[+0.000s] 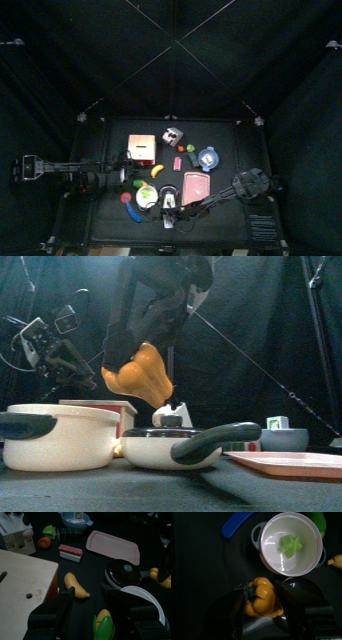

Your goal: Place squash on plate

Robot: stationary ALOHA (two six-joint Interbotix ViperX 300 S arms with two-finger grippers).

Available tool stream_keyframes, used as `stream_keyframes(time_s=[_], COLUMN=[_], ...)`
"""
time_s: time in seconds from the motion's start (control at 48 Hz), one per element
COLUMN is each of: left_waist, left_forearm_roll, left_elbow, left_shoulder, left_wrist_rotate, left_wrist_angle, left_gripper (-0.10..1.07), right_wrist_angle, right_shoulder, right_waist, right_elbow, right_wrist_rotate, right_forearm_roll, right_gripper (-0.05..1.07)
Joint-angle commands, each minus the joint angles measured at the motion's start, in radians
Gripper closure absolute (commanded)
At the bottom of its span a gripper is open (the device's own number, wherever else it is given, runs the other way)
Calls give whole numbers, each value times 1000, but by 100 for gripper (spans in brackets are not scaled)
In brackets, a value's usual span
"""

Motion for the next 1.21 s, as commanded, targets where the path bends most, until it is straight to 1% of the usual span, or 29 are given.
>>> stream_keyframes(time_s=[0.0, 0.167, 0.292, 0.604, 0.729, 0.896, 1.188], left_waist=[0, -3, -2, -3, -3, -3, -2], left_forearm_roll=[-5, -17, -17, -17, -17, -17, -17], left_elbow=[-9, -8, -6, -6, -6, -5, -5], left_shoulder=[-2, 0, -2, -3, -5, -5, -5], left_wrist_rotate=[0, 0, 2, 0, 0, 2, 0], left_wrist_angle=[-3, -3, -3, -5, -3, -3, -3], left_gripper=[14, 14, 14, 14, 14, 14, 14], right_wrist_angle=[-6, -6, -8, -8, -6, -8, 11], right_shoulder=[-49, -83, -129, -221, -276, -356, -491], right_waist=[-5, -8, -21, -64, -89, -106, -144], right_elbow=[-11, 3, 38, 135, 198, 313, 488], right_wrist_rotate=[-2, 11, 14, 35, 135, 316, 676], right_forearm_roll=[-2, -3, 8, 92, 81, 11, -61], right_gripper=[24, 24, 24, 24, 24, 24, 24])
